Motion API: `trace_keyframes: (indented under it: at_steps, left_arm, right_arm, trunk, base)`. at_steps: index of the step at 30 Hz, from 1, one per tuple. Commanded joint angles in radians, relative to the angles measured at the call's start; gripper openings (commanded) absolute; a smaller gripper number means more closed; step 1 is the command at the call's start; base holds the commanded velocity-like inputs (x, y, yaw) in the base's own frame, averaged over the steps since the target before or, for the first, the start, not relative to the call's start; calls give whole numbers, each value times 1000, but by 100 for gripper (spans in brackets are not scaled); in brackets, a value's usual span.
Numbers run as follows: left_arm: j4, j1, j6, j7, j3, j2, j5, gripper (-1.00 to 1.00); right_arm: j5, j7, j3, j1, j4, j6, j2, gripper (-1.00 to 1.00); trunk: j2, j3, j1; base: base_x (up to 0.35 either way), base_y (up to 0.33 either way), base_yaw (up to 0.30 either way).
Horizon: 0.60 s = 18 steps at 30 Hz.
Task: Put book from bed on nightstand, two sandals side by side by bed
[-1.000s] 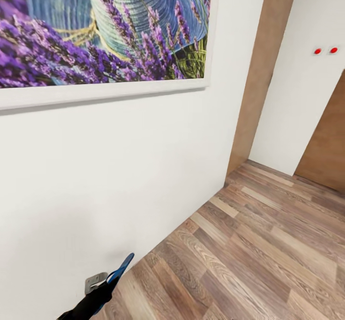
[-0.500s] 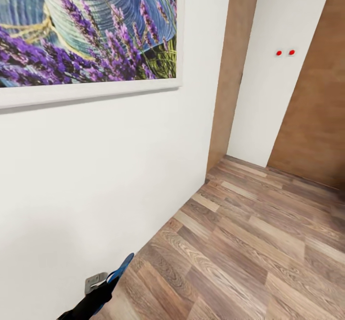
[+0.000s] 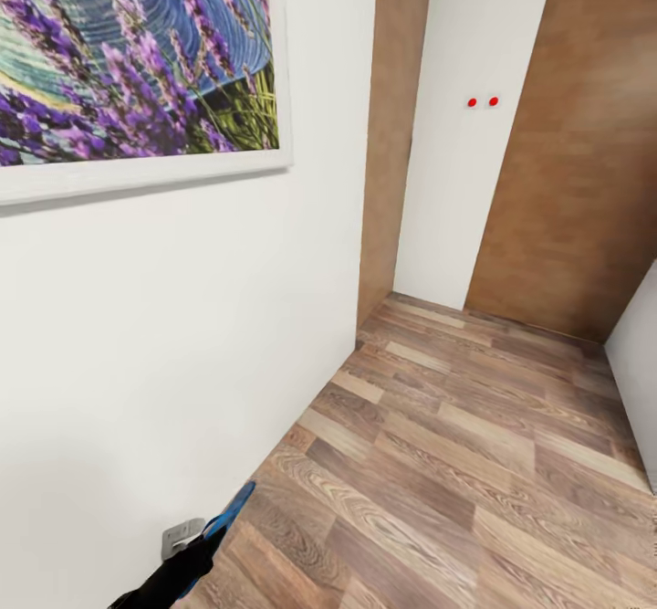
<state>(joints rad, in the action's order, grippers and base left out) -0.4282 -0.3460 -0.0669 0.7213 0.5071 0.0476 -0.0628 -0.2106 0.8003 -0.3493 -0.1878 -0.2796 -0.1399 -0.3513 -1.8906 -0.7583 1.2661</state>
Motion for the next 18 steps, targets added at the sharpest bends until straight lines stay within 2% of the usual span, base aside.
trace_keyframes:
  at_steps: [1, 7, 18]
  left_arm:
    - [1, -1, -2, 4, 3, 0, -1, -100]
    - [1, -1, -2, 4, 3, 0, -2, -100]
    - [2, -1, -2, 3, 2, 0, -1, -100]
  right_arm:
    - [-9, 4, -2, -1, 0, -10, 0, 100]
    - [-9, 4, -2, -1, 0, -10, 0, 100]
    - [-9, 4, -2, -1, 0, -10, 0, 100]
  trunk:
    - [0, -1, 0]
    - [0, -1, 0]
    - [0, -1, 0]
  base:
    - [302, 0, -285]
    - [185, 0, -284]
    - [11, 0, -284]
